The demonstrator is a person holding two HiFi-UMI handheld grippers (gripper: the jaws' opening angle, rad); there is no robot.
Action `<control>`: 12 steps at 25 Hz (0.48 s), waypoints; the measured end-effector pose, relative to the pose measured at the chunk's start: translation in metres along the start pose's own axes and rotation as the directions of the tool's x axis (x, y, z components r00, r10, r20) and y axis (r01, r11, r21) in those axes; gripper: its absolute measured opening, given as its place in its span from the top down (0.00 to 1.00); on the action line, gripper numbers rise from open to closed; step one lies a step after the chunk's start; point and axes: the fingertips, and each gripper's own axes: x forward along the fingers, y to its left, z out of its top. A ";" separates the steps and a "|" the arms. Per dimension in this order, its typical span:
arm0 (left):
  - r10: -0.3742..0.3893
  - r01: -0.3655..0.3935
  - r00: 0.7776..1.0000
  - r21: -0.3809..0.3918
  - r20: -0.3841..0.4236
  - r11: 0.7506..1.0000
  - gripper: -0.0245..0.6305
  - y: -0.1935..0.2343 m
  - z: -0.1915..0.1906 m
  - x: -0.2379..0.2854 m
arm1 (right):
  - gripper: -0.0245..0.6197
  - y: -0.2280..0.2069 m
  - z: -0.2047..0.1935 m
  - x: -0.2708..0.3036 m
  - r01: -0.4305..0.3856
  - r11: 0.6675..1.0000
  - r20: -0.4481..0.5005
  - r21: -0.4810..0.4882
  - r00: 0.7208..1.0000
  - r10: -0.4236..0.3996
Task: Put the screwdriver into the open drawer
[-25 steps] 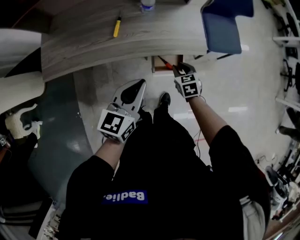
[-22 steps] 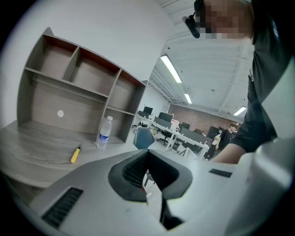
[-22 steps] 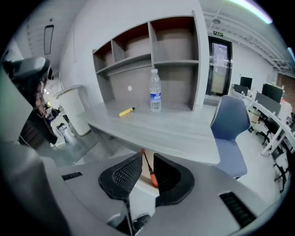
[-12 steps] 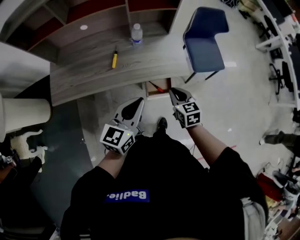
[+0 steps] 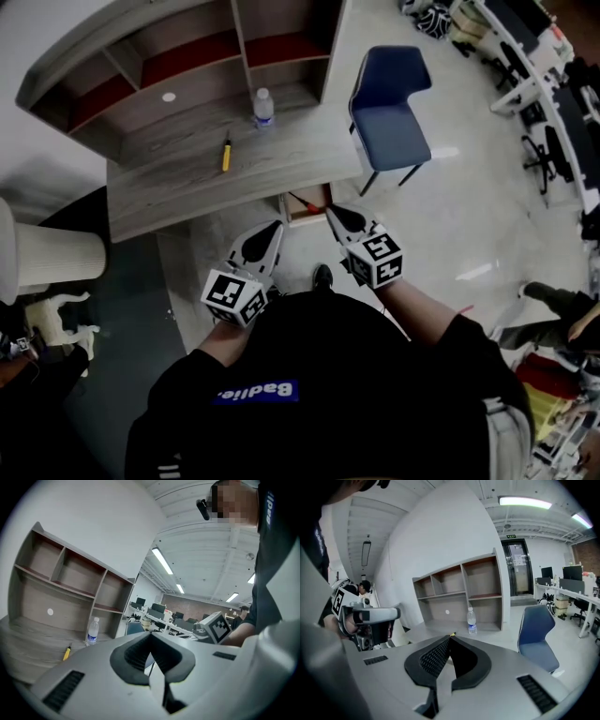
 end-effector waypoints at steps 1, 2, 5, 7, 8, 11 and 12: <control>-0.002 0.002 1.000 0.003 0.001 1.000 0.96 -0.003 0.002 -0.001 | 0.92 0.005 0.005 -0.004 -0.008 1.000 0.013 0.001 1.000 0.008; -0.005 0.005 1.000 0.007 0.003 1.000 0.96 -0.005 0.004 -0.002 | 0.92 0.009 0.010 -0.008 -0.016 1.000 0.026 0.001 1.000 0.016; -0.017 0.017 1.000 0.025 0.015 1.000 0.96 -0.015 0.011 -0.003 | 0.92 0.019 0.020 -0.016 -0.031 0.999 0.052 -0.007 0.998 0.032; -0.025 0.024 0.999 0.034 0.021 0.999 0.96 -0.021 0.015 -0.001 | 0.92 0.023 0.022 -0.020 -0.038 0.999 0.061 -0.008 0.997 0.039; -0.030 0.029 0.999 0.039 0.023 0.999 0.96 -0.024 0.016 -0.001 | 0.92 0.025 0.022 -0.022 -0.041 0.999 0.065 -0.006 0.997 0.041; -0.041 0.040 0.999 0.055 0.023 0.998 0.96 -0.032 0.018 -0.001 | 0.92 0.028 0.020 -0.026 -0.042 0.999 0.067 -0.001 0.997 0.042; -0.044 0.043 0.999 0.058 0.022 0.997 0.96 -0.034 0.018 -0.001 | 0.92 0.029 0.019 -0.026 -0.043 0.999 0.064 0.000 0.997 0.043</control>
